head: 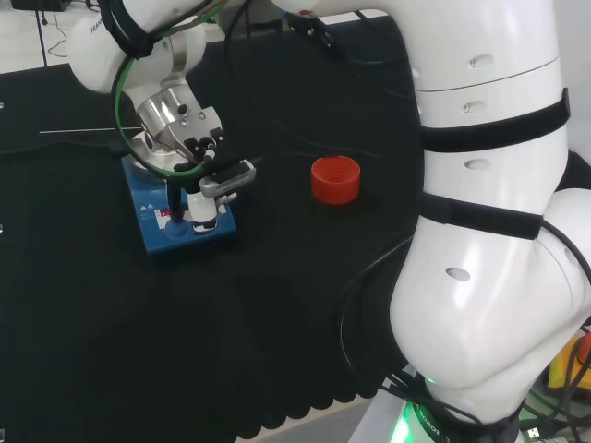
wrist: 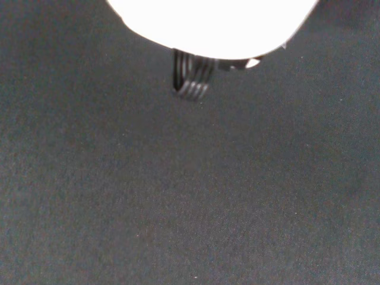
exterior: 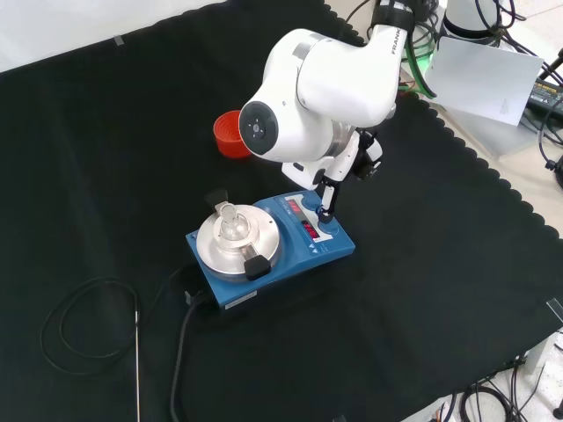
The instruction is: Turn on the heater.
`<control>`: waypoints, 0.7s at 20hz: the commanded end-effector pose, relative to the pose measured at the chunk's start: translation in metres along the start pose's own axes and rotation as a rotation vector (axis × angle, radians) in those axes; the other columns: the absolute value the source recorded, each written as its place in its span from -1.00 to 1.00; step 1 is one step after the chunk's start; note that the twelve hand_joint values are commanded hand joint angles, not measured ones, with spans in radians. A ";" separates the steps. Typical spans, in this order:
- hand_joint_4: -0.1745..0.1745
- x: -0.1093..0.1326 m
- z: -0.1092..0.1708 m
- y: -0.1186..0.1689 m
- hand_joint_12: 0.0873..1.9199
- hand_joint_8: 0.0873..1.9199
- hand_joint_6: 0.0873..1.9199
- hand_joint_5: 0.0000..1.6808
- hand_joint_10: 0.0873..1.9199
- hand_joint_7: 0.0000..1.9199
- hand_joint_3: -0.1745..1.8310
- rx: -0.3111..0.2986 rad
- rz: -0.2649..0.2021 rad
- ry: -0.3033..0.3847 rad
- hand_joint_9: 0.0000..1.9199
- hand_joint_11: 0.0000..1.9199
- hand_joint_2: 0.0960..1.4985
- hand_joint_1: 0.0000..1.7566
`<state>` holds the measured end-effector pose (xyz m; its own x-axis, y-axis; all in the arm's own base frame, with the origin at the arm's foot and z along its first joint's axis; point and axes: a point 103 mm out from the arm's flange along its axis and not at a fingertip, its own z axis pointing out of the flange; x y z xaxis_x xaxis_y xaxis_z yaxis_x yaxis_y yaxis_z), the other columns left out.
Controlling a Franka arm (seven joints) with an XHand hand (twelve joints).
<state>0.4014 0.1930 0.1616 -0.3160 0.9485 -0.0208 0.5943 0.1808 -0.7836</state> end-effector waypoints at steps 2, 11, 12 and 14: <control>-0.08 -0.004 0.005 0.003 0.55 0.72 -0.95 -0.50 0.53 0.65 0.56 -0.004 -0.006 0.000 0.71 0.60 -0.49 0.67; -0.08 -0.001 0.004 0.003 0.55 0.72 -0.96 -0.49 0.53 0.65 0.56 0.011 0.002 -0.028 0.71 0.60 -0.49 0.67; -0.08 -0.001 0.004 0.002 0.55 0.72 -0.96 -0.49 0.53 0.65 0.57 0.013 0.004 -0.031 0.71 0.60 -0.49 0.67; -0.09 0.000 0.004 0.002 0.55 0.72 -0.96 -0.49 0.53 0.65 0.57 0.016 0.007 -0.034 0.71 0.60 -0.49 0.67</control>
<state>0.4009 0.1914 0.1573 -0.3307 0.9433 -0.0298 0.5908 0.1823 -0.7859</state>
